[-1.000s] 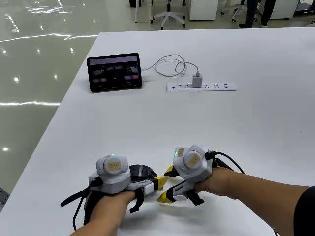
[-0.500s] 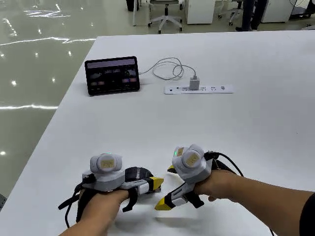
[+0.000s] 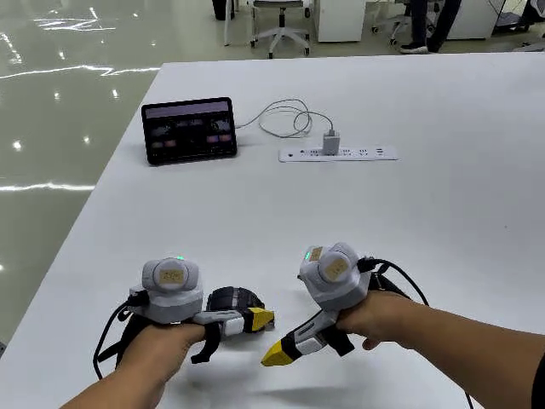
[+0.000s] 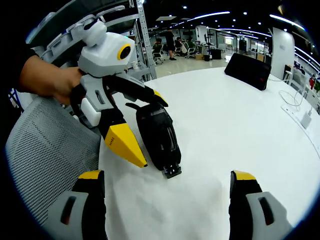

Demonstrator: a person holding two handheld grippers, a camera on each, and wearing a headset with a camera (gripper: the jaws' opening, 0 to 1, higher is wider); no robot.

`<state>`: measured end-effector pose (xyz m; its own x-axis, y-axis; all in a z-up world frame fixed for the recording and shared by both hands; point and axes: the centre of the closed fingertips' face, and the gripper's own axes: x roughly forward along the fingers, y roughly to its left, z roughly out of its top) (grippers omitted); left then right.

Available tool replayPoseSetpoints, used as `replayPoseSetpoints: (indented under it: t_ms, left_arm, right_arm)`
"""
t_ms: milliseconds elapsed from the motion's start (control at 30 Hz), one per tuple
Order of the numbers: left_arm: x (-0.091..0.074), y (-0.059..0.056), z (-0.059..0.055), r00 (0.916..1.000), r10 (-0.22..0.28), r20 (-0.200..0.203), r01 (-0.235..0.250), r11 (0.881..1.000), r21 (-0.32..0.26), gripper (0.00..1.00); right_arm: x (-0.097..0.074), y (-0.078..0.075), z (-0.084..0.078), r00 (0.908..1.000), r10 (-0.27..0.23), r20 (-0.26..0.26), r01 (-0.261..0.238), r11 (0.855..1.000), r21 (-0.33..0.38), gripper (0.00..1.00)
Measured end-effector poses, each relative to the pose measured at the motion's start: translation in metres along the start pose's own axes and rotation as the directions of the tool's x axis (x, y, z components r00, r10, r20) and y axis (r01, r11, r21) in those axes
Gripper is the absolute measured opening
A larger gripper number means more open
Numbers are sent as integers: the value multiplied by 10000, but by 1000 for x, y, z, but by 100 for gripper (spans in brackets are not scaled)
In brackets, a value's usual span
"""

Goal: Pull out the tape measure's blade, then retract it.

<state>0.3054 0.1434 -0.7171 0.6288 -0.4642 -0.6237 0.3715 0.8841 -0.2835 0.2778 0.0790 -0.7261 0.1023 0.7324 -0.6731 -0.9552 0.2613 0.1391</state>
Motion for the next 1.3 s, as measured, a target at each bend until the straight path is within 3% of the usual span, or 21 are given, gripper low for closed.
replayPoseSetpoints:
  t_ms: [67,133,233,300,467,533,767,1000,1133,1200,1300]
  left_arm:
    - [-3,4,-1,9998,120,-127,-118,9998,147,100]
    - [-7,5,15,9977,-9,675,-11,9995,307,100]
    - [-18,6,25,9945,-214,1026,180,9993,338,100]
    - [-22,12,20,9973,-128,724,59,9955,949,100]
    - [-35,20,11,9974,-255,676,143,9870,1603,100]
    - [-40,27,5,9990,14,438,-106,9776,2104,100]
    - [-52,27,1,9984,-245,514,118,9719,2353,100]
    - [-66,10,5,9950,-712,707,534,9723,2276,100]
    - [-67,12,5,9950,-668,738,486,9729,2260,100]
    - [-66,14,2,9954,-634,720,459,9738,2226,100]
    - [-63,17,-1,9960,-557,696,390,9743,2219,100]
  right_arm:
    - [-4,-1,-1,9999,-86,90,86,10000,11,100]
    - [-8,-1,-3,9997,-200,145,199,9998,98,100]
    - [-16,-2,-4,9984,-400,390,392,9990,204,100]
    - [-23,-4,-6,9971,-534,551,514,9980,375,100]
    - [-47,-10,-14,9900,-990,1005,915,9929,762,100]
    - [-56,-14,-22,9877,-1170,1034,1073,9897,943,100]
    - [-87,-18,-33,9750,-1738,1386,1532,9771,1479,100]
    - [-113,-25,-37,9583,-2281,1723,1953,9625,1880,100]
    - [-124,-29,-44,9528,-2513,1705,2180,9569,1921,100]
    - [-128,-33,-55,9521,-2768,1301,2579,9552,1451,100]
    - [-132,-34,-64,9508,-2777,1372,2508,9501,1853,100]
